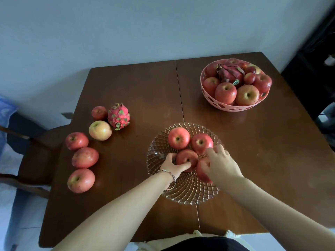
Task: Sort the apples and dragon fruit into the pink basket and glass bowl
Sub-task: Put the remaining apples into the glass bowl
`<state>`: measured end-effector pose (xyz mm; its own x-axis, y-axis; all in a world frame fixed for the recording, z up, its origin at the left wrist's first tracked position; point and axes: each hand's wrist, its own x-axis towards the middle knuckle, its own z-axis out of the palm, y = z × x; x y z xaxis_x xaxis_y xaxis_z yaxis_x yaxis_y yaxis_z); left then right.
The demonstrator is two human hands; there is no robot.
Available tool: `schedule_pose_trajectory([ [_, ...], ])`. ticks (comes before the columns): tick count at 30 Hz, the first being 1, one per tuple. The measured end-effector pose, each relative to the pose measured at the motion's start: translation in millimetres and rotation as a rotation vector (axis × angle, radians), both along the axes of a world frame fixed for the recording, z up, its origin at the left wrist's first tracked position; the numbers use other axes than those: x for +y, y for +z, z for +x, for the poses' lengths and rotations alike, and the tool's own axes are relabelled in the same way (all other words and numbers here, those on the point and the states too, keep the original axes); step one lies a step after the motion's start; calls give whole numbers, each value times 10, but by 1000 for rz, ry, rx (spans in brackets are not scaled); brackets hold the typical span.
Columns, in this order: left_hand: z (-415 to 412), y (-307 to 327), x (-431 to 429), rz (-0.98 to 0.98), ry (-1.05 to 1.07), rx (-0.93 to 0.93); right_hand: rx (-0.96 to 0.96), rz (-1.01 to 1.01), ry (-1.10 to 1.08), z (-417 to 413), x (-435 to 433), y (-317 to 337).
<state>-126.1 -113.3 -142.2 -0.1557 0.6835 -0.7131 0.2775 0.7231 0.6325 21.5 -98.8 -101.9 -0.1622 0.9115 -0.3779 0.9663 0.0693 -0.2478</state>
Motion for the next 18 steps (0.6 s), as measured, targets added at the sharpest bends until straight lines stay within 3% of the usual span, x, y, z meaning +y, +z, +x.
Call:
schedule_pose_trajectory([
  [3, -11, -15, 9, 5, -2, -6, -201, -5, -18, 19, -158, -138],
  [9, -14, -29, 6, 8, 7, -23, 27, -9, -10, 104, -104, -271],
  [15, -15, -46, 17, -7, 10, -23, 10, -90, 214, 185, 118, -178],
  [18, -21, -52, 17, -8, 19, -37, -56, -3, 185, 126, 1, -244],
])
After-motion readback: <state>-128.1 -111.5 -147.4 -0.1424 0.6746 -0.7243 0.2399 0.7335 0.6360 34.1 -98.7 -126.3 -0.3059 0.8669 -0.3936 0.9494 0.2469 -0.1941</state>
